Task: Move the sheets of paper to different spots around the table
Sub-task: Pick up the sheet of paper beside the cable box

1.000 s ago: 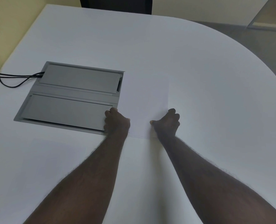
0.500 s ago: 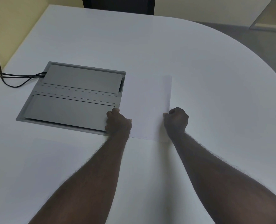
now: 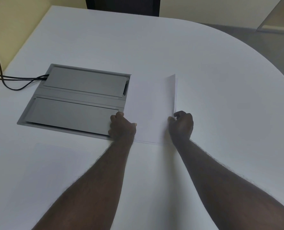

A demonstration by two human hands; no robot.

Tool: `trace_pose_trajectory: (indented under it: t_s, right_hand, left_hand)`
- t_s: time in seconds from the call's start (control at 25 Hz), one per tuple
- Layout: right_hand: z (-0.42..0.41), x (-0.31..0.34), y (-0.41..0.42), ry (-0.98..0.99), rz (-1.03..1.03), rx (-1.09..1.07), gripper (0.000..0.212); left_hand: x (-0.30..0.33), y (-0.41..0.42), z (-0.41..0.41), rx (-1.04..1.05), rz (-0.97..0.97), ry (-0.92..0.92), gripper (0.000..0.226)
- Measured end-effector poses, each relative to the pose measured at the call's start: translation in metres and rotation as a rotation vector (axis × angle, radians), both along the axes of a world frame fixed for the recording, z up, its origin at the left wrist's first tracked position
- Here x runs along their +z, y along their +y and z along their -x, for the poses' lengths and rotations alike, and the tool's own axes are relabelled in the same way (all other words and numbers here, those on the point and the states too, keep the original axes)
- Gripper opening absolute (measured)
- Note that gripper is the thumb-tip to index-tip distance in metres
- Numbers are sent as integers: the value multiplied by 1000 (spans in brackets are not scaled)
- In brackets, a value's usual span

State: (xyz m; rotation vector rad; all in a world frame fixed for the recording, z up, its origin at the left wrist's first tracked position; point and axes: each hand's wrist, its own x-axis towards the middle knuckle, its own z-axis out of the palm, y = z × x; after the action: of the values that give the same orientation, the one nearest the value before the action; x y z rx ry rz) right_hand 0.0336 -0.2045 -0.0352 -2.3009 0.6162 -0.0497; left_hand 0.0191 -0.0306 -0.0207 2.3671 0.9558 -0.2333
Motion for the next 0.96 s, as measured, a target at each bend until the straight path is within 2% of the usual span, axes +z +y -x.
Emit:
trace_pose_trajectory:
  t_s: [0.16,0.32,0.4,0.64,0.72,0.96]
  right_hand:
    - [-8,-4,-7,131,-155,8,21]
    - [-6,-5,-9,89,-243,-20,33]
    - [-5,-4,-12,79,-310,-47,32]
    - [2,7,-27,28,-516,-44,18]
    - [5,15,-33,8,-545,-34,17]
    - [11,51,-47,-52,-557,7,32]
  left_hand:
    - [-3,2,-1,-3,22,-4,64]
    - [-8,9,-1,-71,41,-28,72]
    - [-5,11,-4,-76,60,-60,70]
    - [9,17,-19,61,219,-128,37]
    - [18,15,-14,72,208,-190,29]
    - [62,-1,11,77,164,-383,21]
